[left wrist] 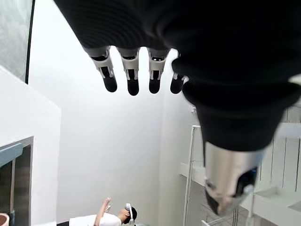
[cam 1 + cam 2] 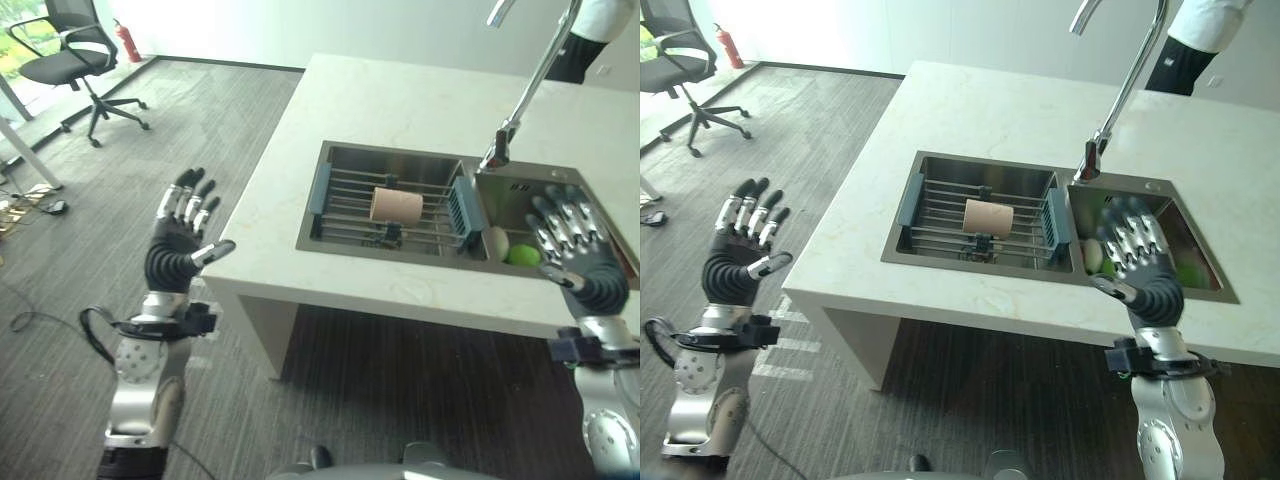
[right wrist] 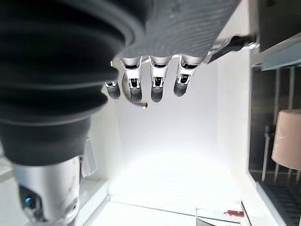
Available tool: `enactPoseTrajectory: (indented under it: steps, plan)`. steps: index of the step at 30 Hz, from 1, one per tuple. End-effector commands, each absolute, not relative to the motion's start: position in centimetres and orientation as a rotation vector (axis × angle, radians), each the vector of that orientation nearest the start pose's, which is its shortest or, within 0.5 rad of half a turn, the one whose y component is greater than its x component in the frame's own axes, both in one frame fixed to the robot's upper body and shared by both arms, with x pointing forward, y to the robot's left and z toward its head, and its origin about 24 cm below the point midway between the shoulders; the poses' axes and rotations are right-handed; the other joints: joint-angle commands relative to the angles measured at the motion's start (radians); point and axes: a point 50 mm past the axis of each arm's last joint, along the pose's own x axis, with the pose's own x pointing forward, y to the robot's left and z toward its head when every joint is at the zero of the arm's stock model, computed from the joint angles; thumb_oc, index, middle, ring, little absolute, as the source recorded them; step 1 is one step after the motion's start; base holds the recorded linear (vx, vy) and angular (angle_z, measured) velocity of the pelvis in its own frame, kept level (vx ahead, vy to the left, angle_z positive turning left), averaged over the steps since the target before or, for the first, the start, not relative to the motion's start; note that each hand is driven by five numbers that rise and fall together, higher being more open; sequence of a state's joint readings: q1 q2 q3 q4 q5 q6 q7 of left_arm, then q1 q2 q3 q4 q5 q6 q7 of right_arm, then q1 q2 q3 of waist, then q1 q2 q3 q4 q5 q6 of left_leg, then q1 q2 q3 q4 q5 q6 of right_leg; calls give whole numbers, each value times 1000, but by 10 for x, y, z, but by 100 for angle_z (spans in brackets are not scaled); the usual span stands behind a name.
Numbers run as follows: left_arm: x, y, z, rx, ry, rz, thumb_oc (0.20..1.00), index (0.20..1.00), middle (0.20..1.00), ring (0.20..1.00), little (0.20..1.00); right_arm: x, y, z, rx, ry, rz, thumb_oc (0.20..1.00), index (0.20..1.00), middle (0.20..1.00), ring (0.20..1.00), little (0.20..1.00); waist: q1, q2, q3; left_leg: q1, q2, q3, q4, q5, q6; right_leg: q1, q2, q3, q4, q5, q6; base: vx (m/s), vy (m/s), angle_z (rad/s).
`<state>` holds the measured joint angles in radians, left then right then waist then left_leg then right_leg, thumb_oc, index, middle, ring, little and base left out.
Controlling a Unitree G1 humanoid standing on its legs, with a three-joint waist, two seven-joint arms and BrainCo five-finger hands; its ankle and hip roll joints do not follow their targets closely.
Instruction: Place the dishes in the dishwasher.
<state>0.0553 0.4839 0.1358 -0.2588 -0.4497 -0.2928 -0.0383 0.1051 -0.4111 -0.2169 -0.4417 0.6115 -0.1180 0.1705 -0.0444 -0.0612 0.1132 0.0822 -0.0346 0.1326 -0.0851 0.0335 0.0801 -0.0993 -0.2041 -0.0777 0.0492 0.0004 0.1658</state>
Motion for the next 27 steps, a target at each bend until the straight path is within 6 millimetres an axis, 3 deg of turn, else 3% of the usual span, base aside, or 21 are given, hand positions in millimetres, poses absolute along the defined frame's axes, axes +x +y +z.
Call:
enactPoseTrajectory:
  steps: [1,5,7,8,9,10,11,14,16,18,21,23,24,25,27]
  plan:
    - [229,223,167,101,-610,-23,1000,1000,1000,1000,1000,217,-223,180,58,-590,195,1000,1000,1000,1000,1000,26,44,-11,-15,148,-107,-2,-70,-140,165,4,-39,-80,5,12,136,-513,-23]
    - [227,217,162,96,-568,-38,1000,1000,1000,1000,1000,219,-217,183,-44,-556,208,1000,1000,1000,1000,1000,31,36,-27,1,234,-53,-2,-43,-193,203,55,-54,-136,-29,-11,124,-509,-27]
    - [223,221,160,62,-565,-43,1000,1000,1000,1000,1000,217,-221,184,-48,-540,220,1000,1000,1000,1000,1000,33,33,-22,7,256,-33,10,-30,-210,205,78,-47,-136,-39,-28,81,-452,-42]
    - [221,223,160,52,-567,-38,1000,1000,1000,1000,1000,216,-223,184,-47,-533,224,1000,1000,1000,1000,1000,33,30,-18,-4,256,-22,44,-37,-212,206,81,-49,-136,-41,-35,117,-490,-37]
    - [214,229,156,-22,-574,-33,1000,1000,1000,1000,1000,214,-230,182,-57,-507,208,1000,1000,1000,1000,1000,38,17,-4,-68,220,-37,212,-84,-205,216,84,-59,-136,-48,-53,114,-372,-37]
    - [211,229,155,-38,-580,-39,1000,1000,1000,1000,1000,214,-231,181,-54,-503,202,1000,1000,1000,1000,1000,44,17,1,-87,204,-52,234,-85,-204,219,86,-56,-136,-48,-58,176,-276,-41]
    - [206,228,155,-32,-595,-64,1000,1000,1000,1000,1000,214,-229,179,-49,-503,199,1000,1000,1000,1000,1000,45,22,5,-100,187,-65,196,-94,-197,222,86,-45,-136,-52,-55,151,8,-46]
    - [206,223,156,-24,-609,-86,1000,1000,1000,1000,1000,213,-225,176,-64,-519,174,1000,1000,1000,1000,1000,35,53,7,-70,232,-35,1,7,-215,244,81,-60,-136,-72,-40,195,204,-42]
    - [212,222,157,-41,-603,-88,1000,1000,1000,1000,1000,216,-229,175,-84,-518,135,1000,1000,1000,1000,1000,29,58,-1,-60,235,-33,-2,-1,-215,258,61,-91,-136,-78,-30,194,365,2]
    - [213,227,160,-59,-612,-85,1000,1000,1000,1000,1000,210,-238,165,-85,-451,94,1000,1000,1000,1000,1000,17,66,-14,-31,183,-74,-2,-33,-192,259,28,-96,-110,-70,-3,213,524,-10]
    - [207,229,163,-3,-654,-99,1000,1000,1000,1000,1000,204,-236,152,-31,-413,96,1000,1000,1000,1000,1000,5,69,-12,-10,145,-100,-2,-49,-149,176,11,-60,120,-48,19,169,322,-42]
    - [208,230,164,29,-673,-96,1000,1000,1000,1000,1000,204,-230,149,-3,-427,148,1000,1000,1000,1000,1000,-10,65,-15,-9,136,-120,-2,-56,-141,140,23,-28,72,-35,16,85,16,-31]
    - [210,229,169,47,-696,-98,1000,1000,1000,1000,1000,205,-228,150,-8,-441,166,1000,1000,1000,1000,1000,-10,62,-16,-9,137,-117,-2,-62,-145,143,14,-35,-1,-24,18,11,-144,1]
    - [212,226,177,61,-739,-118,1000,1000,1000,1000,1000,210,-224,154,23,-452,197,1000,1000,1000,1000,1000,-11,56,-9,2,141,-99,-2,-76,-153,127,-9,-44,-60,42,23,1,-179,7]
    - [212,225,188,55,-808,-191,1000,1000,1000,1000,1000,218,-220,160,66,-477,247,1000,1000,1000,1000,1000,-4,55,-7,9,164,-59,-2,-86,-162,137,-26,-86,-131,51,33,-18,-165,-19]
